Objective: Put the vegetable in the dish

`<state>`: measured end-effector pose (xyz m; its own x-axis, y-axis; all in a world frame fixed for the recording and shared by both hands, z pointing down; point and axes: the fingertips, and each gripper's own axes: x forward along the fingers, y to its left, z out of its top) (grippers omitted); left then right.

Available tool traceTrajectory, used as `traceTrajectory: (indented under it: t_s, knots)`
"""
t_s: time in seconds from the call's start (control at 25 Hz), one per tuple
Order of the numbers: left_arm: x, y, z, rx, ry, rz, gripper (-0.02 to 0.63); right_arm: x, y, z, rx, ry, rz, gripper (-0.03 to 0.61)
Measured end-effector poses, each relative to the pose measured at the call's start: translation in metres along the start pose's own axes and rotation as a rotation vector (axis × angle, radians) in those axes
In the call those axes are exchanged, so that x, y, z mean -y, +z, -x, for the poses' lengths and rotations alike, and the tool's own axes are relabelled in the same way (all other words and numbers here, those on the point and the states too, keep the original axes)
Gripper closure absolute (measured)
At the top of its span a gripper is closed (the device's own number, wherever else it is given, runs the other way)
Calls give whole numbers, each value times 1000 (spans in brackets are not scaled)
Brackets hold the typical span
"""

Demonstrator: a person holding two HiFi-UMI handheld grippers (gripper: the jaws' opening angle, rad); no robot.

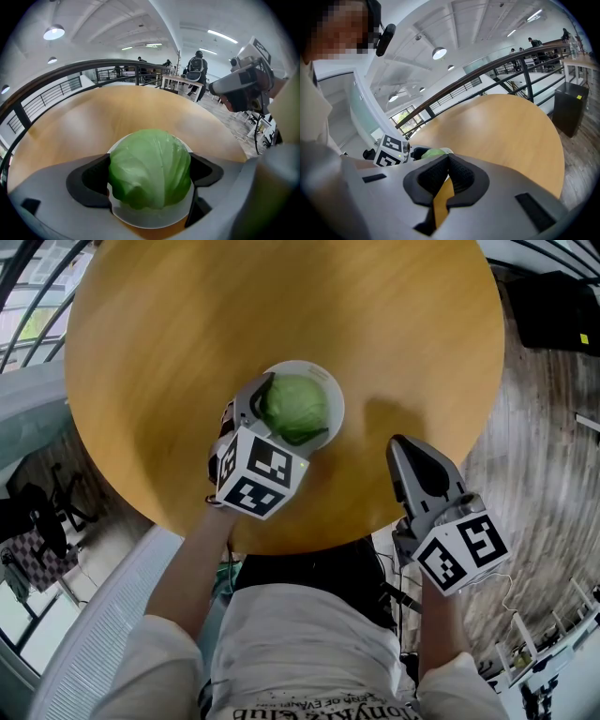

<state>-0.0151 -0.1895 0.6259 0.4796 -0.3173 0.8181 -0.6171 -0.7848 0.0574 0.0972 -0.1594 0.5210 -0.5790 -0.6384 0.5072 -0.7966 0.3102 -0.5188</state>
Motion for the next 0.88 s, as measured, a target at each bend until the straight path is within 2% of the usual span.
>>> traceTrajectory:
  t_s: [0.2, 0.48, 0.72, 0.88]
  knots:
    - [1, 0, -1, -15, -19, -5, 110, -2, -2, -1, -7, 0, -2, 561]
    - [-1, 1, 1, 4, -13, 1, 110, -5, 1, 1, -2, -4, -3, 562]
    - [-3, 11, 13, 63, 18, 26, 110, -5, -1, 10, -1, -11, 10, 562]
    - [-5, 15, 42, 100, 50, 53, 110, -16, 3, 19, 6, -4, 36, 561]
